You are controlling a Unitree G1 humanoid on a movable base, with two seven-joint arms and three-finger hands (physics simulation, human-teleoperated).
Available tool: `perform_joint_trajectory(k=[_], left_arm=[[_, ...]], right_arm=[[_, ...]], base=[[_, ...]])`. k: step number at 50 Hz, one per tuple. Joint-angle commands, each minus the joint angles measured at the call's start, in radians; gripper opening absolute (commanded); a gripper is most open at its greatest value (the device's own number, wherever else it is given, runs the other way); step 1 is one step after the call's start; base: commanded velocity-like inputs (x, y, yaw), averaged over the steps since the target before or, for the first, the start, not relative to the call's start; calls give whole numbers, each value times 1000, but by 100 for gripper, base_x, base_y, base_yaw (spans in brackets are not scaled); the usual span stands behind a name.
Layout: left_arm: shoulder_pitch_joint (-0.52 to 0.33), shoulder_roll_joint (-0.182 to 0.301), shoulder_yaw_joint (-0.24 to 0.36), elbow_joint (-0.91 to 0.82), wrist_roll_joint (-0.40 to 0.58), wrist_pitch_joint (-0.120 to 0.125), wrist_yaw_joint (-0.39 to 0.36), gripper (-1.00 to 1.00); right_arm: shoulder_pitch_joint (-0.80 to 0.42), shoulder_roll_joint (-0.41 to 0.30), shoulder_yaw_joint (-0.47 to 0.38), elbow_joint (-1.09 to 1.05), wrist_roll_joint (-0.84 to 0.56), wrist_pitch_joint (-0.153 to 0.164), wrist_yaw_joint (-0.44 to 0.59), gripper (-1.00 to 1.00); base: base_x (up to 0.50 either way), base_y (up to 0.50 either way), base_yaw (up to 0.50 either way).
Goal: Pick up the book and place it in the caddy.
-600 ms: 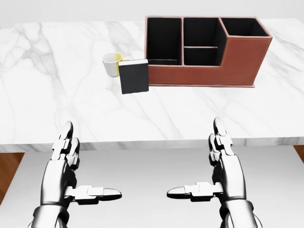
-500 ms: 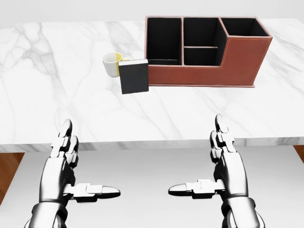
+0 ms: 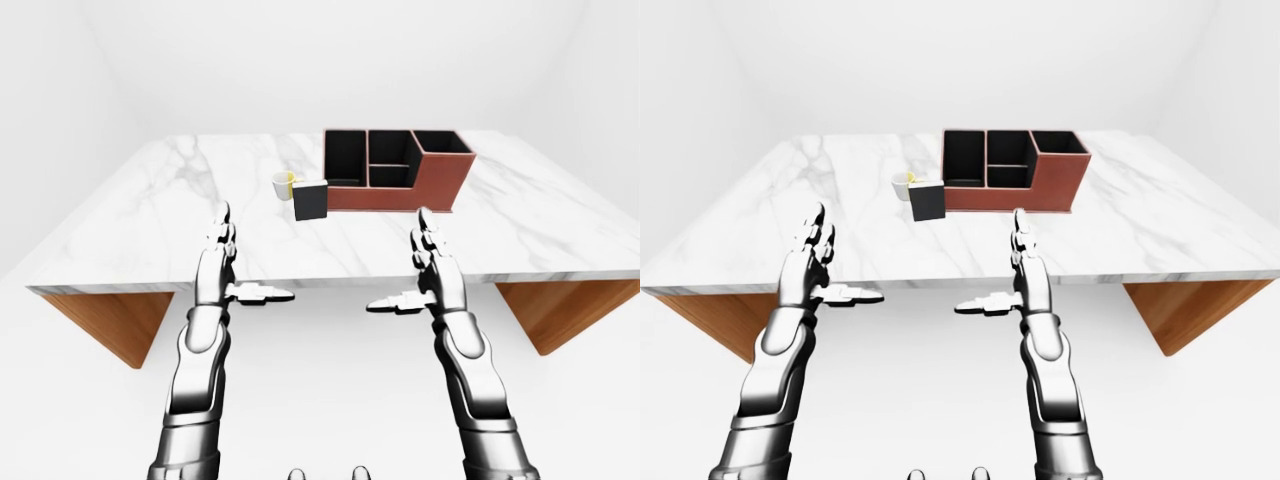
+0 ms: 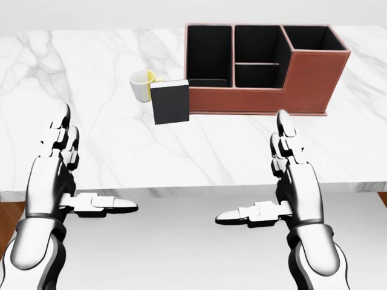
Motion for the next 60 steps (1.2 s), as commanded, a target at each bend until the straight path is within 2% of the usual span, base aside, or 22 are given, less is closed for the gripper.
perform_joint_trajectory(k=[1, 26, 60], left_arm=[[-7, -6, -1, -57, 23, 0, -9, 100], [17, -7, 7, -116, 19, 0, -8, 100], [20, -9, 5, -113, 21, 0, -5, 100]], right_arm=[[6, -2, -1, -80, 0, 0, 26, 100], [29, -3, -2, -94, -1, 0, 66, 100], [20, 5, 16, -72, -35, 0, 47, 100]], base=[[43, 0, 0], [50, 0, 0], [49, 0, 0]])
